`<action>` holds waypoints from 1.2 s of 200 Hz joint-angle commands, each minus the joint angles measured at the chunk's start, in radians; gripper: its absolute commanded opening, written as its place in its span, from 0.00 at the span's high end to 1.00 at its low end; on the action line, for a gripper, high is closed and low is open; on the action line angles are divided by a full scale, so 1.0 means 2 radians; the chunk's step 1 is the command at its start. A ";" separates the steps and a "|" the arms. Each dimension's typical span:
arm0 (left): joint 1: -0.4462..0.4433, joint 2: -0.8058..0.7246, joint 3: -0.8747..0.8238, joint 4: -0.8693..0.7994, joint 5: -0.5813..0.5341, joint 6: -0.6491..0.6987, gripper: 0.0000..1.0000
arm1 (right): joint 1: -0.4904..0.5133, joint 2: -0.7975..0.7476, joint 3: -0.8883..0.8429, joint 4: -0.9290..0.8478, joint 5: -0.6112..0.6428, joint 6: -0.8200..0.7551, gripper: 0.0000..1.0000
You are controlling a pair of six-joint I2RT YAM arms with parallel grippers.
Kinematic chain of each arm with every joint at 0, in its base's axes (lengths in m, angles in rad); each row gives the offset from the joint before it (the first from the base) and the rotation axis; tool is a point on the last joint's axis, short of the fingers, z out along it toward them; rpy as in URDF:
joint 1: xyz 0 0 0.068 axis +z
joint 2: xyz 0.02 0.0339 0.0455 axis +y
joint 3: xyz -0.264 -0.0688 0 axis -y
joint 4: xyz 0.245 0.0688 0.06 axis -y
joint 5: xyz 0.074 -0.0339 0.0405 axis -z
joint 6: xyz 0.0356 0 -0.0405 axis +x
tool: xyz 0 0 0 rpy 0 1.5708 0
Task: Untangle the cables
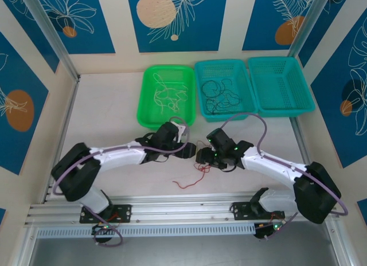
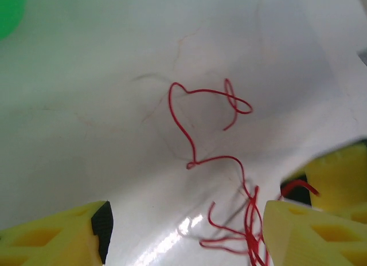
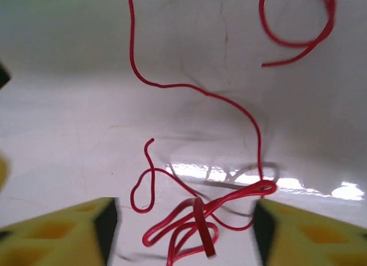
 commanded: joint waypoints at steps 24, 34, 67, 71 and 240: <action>-0.016 0.098 0.060 0.044 -0.014 -0.056 0.32 | 0.021 0.012 0.002 0.000 0.028 0.029 0.80; -0.017 0.116 0.070 0.045 -0.015 -0.064 0.34 | 0.025 0.005 -0.001 -0.001 0.029 0.027 0.87; -0.017 0.157 0.092 0.052 -0.005 -0.071 0.55 | 0.032 -0.014 -0.009 -0.004 0.032 0.026 0.98; -0.017 0.160 0.094 0.052 -0.002 -0.071 0.58 | 0.033 -0.017 -0.010 -0.004 0.033 0.027 0.99; 0.013 -0.242 -0.103 -0.004 -0.029 0.095 1.00 | -0.376 -0.225 0.073 -0.066 -0.081 -0.011 1.00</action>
